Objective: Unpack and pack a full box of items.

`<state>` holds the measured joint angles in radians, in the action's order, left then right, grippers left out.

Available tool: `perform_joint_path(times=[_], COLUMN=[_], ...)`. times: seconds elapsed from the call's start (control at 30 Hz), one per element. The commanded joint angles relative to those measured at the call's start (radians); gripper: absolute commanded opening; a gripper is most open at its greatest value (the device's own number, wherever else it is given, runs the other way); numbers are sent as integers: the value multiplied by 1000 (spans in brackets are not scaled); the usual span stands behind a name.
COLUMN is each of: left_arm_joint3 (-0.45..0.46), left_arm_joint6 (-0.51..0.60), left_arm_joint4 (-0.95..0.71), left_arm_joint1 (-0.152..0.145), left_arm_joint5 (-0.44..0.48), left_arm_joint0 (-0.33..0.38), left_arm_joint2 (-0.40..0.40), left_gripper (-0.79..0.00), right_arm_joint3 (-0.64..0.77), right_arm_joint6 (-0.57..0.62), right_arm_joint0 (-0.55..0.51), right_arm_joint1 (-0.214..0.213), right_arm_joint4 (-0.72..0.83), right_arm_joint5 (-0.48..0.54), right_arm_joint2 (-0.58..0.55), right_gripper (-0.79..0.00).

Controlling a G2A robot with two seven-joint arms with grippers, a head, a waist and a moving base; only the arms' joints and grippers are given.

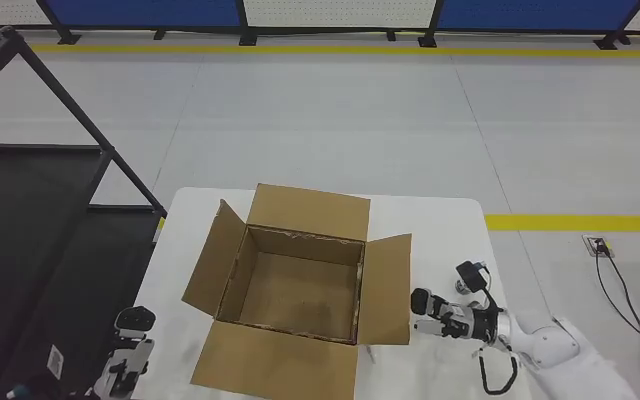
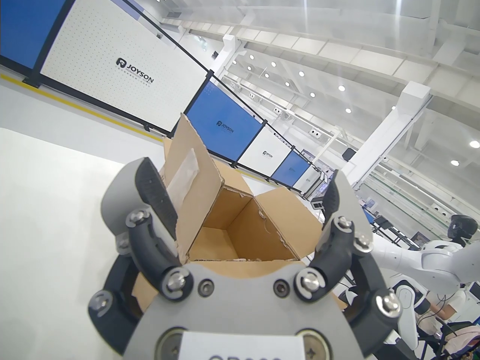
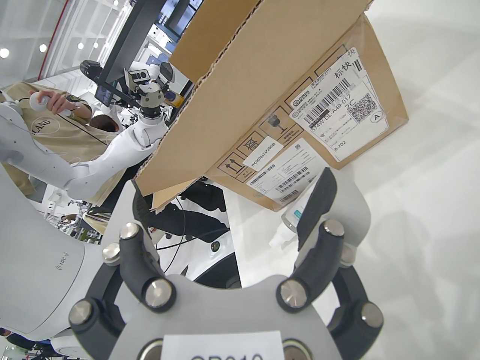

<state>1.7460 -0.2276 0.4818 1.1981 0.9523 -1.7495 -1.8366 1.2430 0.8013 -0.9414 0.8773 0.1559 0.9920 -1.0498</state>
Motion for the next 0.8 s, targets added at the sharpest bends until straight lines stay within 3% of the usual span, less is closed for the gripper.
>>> perform_joint_path(times=[0.0,0.3,0.43,0.7,0.77], left_arm_joint3=[-1,-5,2,8,8], left_arm_joint6=[-6,-10,-2,-4,-4], left_arm_joint4=[-1,1,6,17,17], left_arm_joint1=[1,6,8,10,10], left_arm_joint5=[1,5,6,2,2], left_arm_joint0=[-3,-9,-7,-6,-6], left_arm_joint2=[-3,-12,-9,-11,-11], left_gripper=[0,0,0,0,0], right_arm_joint3=[21,17,-21,-21,-15], right_arm_joint6=[0,-8,-103,-103,-144], right_arm_joint0=[-1,5,6,6,0], right_arm_joint1=[1,22,34,34,38], right_arm_joint4=[-40,-155,-236,-236,-236], right_arm_joint5=[1,20,13,13,-26], right_arm_joint2=[5,74,74,74,70], right_gripper=[0,0,0,0,0])
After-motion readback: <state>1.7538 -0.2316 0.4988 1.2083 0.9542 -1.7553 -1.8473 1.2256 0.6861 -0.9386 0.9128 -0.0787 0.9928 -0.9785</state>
